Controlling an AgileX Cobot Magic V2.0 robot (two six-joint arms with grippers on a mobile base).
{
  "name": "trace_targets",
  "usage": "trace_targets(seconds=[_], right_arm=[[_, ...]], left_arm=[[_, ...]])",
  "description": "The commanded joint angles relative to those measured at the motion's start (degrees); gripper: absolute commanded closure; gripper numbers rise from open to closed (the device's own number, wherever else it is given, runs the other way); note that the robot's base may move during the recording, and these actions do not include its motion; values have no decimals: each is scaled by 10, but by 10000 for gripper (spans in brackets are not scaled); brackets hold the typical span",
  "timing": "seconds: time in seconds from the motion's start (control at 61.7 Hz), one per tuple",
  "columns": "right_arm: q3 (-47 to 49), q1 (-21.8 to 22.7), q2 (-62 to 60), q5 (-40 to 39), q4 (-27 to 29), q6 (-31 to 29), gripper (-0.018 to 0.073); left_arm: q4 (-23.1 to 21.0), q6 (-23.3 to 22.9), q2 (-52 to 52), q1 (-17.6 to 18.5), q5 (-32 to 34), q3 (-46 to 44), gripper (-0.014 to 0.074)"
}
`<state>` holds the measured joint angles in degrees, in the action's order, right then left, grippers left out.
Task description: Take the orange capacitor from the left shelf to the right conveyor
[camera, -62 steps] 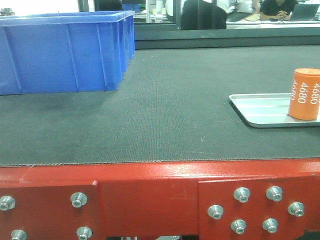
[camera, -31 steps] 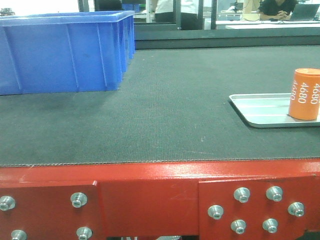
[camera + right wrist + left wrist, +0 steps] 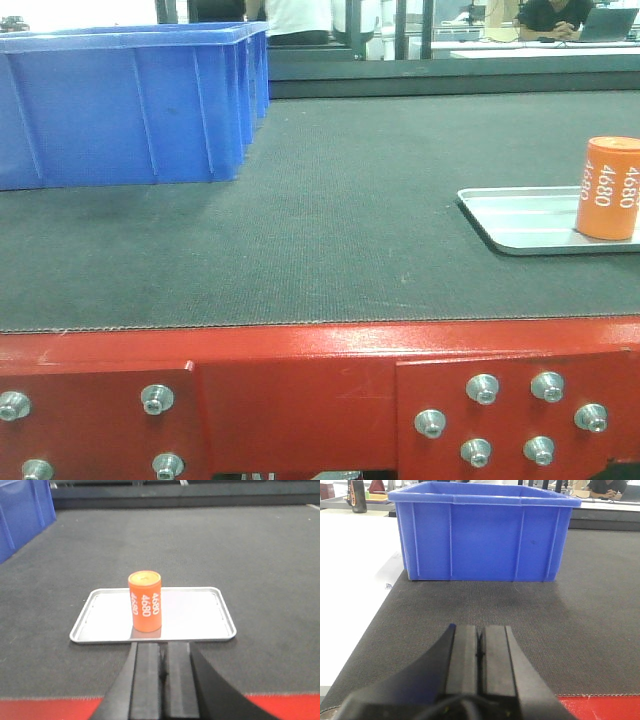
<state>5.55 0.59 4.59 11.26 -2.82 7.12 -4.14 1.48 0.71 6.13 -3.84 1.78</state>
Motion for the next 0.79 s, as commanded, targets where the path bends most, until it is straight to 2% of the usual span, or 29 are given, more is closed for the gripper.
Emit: trace_targets(seconds=[0.0,0.146,0.227,0.778], right_arm=[[-15,12,-51,-52,13,-18,504],[-51,26,-56,-86,28,-18,504],[-71,26,-57,-131,32,-17,504],[-70,26,-57,-117,32,-17,504]], left_arm=[[-1,-1,6,2,51,-3,723],[-1,-1,6,2,51,-3,723],[-1,-1,6,2,51,-3,723],[-1,-1,6,2,51,-3,723]])
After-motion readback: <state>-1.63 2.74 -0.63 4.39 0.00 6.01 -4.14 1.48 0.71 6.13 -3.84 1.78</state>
